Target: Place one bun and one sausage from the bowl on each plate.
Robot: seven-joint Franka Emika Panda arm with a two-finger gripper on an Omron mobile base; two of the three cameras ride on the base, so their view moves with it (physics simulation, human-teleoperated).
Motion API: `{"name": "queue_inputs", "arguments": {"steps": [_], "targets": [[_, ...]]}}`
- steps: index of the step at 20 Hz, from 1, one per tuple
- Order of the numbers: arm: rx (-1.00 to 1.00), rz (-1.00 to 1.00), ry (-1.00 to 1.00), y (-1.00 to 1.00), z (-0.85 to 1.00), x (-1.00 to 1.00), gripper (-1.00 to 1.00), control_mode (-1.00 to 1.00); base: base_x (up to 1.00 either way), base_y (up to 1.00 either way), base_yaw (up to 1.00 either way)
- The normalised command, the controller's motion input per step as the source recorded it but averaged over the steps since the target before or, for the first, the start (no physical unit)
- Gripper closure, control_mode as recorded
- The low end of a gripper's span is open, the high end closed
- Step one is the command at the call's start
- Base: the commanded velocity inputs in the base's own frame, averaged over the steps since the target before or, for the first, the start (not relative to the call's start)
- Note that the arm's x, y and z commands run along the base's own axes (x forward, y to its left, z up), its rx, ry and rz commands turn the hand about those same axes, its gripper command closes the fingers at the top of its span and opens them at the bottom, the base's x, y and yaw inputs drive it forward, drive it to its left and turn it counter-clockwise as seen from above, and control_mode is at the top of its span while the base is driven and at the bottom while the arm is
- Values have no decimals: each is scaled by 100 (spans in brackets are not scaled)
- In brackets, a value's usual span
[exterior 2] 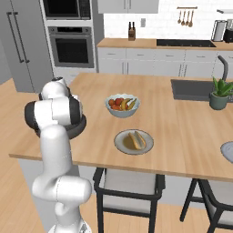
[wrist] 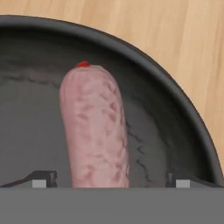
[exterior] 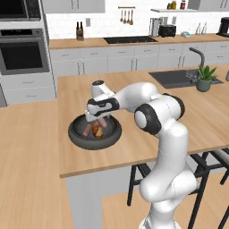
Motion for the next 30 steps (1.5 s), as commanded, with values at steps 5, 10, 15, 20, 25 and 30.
{"name": "queue_inputs", "arguments": {"steps": [5,10,15,20,25,30], "targets": [[0,0,0,0,-8,0,100,-100,0,0,0],[0,0,0,-5,1,-7,100,-100,0,0,0],[0,0,2,-3,48,-21,100,-100,0,0,0],[0,0,0,-8,68,-38,100,-100,0,0,0],[0,0,0,-52,44,-58,100,-100,0,0,0],[0,10,-3,-76,1,-70,100,-100,0,0,0]]}}
